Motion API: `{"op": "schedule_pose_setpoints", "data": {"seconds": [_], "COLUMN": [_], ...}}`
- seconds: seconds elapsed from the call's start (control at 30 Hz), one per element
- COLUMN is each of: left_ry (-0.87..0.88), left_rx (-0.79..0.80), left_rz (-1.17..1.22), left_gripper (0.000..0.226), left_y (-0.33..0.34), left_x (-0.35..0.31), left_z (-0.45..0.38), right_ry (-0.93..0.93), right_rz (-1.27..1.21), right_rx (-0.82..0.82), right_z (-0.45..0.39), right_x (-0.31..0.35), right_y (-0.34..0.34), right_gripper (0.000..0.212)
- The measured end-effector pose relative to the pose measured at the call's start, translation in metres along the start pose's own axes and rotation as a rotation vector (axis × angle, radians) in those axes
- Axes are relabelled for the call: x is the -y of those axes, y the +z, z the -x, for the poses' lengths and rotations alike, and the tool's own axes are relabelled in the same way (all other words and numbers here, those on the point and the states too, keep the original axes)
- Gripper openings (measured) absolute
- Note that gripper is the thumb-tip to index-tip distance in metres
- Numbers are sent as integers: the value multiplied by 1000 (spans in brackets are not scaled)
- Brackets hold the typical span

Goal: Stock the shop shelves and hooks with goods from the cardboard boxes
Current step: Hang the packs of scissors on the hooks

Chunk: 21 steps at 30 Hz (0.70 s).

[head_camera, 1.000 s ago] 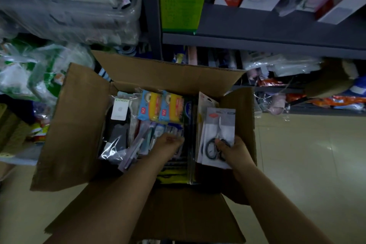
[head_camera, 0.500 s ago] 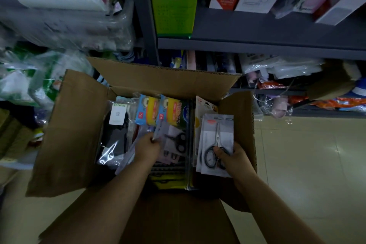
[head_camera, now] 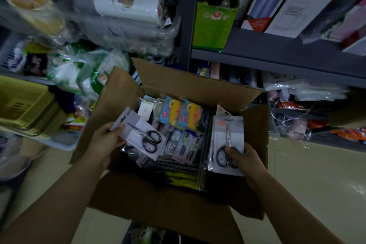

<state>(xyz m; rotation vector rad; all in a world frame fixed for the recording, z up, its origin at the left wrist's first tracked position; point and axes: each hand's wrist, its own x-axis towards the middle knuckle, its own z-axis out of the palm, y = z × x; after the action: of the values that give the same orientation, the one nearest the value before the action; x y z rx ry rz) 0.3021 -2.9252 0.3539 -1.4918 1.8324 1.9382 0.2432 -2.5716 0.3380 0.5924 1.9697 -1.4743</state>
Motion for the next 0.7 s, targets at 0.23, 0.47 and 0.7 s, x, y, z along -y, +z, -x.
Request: {"op": "schedule_pose_setpoints", "data": {"seconds": [0.23,0.47,0.7], "left_ry": [-38,43,151], "left_rx": [-12,-19,-41], "left_rz": [148,181,246], "left_gripper": [29,12,13], "left_y": [-22,-41,-59], "left_x": [7,-2,-30], "left_z": [17,28,25], "right_ry": [-4,-58,-117], "right_rz": [4,105,145], "right_rx": [125,322,407], "right_z": [2,4,-8], "right_x": [4,32,69], "right_y": [23,64,100], "right_gripper": [36,32,43]}}
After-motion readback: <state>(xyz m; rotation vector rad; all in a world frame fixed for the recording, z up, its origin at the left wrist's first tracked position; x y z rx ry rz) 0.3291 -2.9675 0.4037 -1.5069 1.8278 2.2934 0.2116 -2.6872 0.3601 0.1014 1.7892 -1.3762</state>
